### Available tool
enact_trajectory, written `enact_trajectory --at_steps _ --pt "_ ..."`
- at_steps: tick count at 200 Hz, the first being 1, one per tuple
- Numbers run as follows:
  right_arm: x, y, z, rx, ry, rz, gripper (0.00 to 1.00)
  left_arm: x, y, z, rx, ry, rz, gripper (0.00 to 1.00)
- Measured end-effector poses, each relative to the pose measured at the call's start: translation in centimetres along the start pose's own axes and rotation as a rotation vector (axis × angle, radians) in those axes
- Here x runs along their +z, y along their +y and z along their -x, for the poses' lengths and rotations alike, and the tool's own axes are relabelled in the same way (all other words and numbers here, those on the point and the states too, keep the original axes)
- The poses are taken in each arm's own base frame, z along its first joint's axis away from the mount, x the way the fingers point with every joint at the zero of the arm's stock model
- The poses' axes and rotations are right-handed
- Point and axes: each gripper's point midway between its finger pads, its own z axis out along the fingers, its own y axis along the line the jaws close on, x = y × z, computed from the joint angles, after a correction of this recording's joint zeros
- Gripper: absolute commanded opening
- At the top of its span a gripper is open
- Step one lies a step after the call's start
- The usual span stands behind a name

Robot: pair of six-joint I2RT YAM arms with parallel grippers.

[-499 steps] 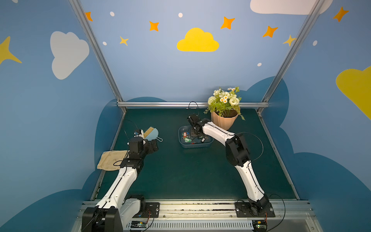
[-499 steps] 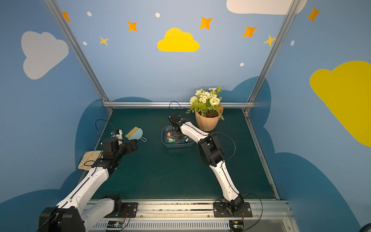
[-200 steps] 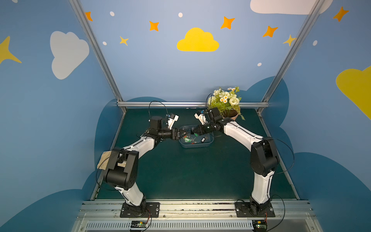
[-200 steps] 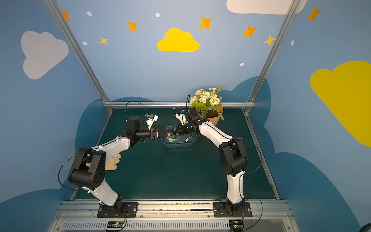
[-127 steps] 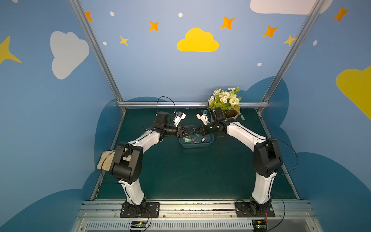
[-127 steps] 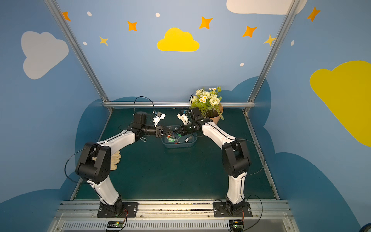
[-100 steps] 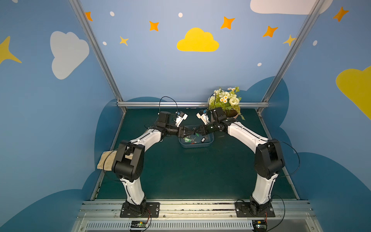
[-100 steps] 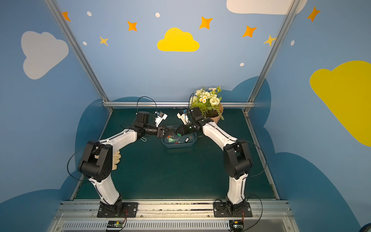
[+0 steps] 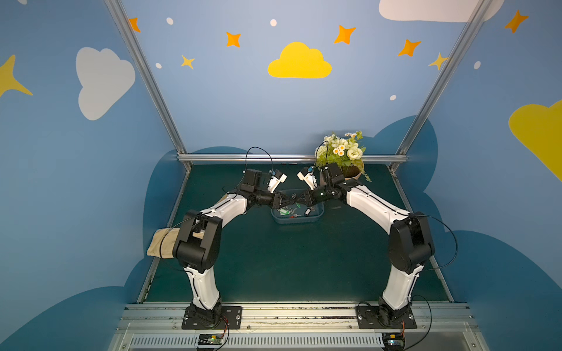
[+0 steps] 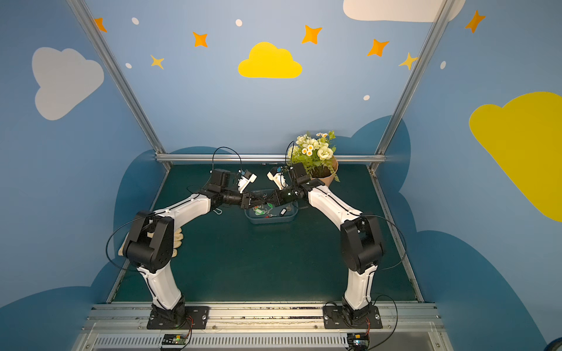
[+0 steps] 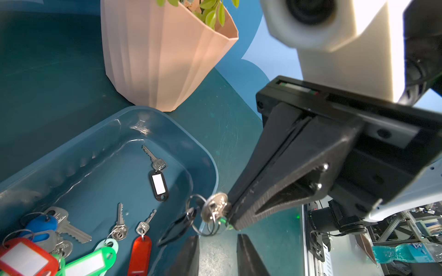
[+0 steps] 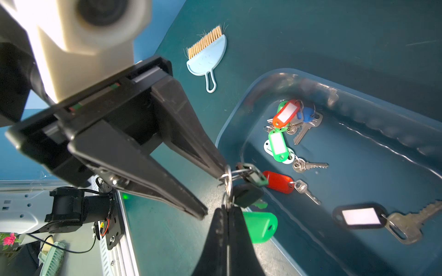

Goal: Take the keys out of the storage box
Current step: Place the key at the center of the board.

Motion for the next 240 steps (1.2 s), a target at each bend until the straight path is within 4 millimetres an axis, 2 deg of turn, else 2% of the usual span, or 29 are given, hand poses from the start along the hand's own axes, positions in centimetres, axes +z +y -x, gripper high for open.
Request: enact_trajectory --at_steps 9,25,29,94,126,181,191,221,240 --pt "0.0 0.0 -0.1 -0.001 0.002 0.003 0.0 0.1 0.1 0.0 -0.003 0.001 -0.001 0.26" --pt "0.0 0.1 -0.1 -0.003 0.002 0.006 0.0 0.3 0.1 -0.2 -0.009 0.005 -0.006 0.04" --pt "0.0 0.1 -0.1 -0.004 0.002 0.006 0.0 0.3 0.2 -0.2 -0.014 0.005 -0.006 0.02" --pt "-0.4 -0.6 0.0 0.012 -0.002 -0.003 0.0 0.6 0.6 0.0 0.0 0.0 0.019 0.02" --pt "-0.4 -1.8 -0.1 0.036 -0.003 -0.03 0.0 0.7 1.4 0.1 -0.004 -0.003 0.077 0.02" --pt "1.8 -3.9 1.4 0.053 0.001 -0.029 0.0 0.5 3.7 0.8 -0.074 -0.009 0.218 0.02" --pt "2.3 -4.2 1.5 0.055 0.004 -0.029 0.04 0.6 4.3 0.7 -0.09 -0.012 0.234 0.02" --pt "3.4 -5.2 1.4 0.071 0.022 -0.032 0.05 1.0 5.6 0.2 -0.137 -0.004 0.264 0.02" --pt "3.9 -5.8 1.0 0.085 0.033 -0.035 0.11 1.3 6.1 -0.2 -0.163 0.002 0.271 0.02"
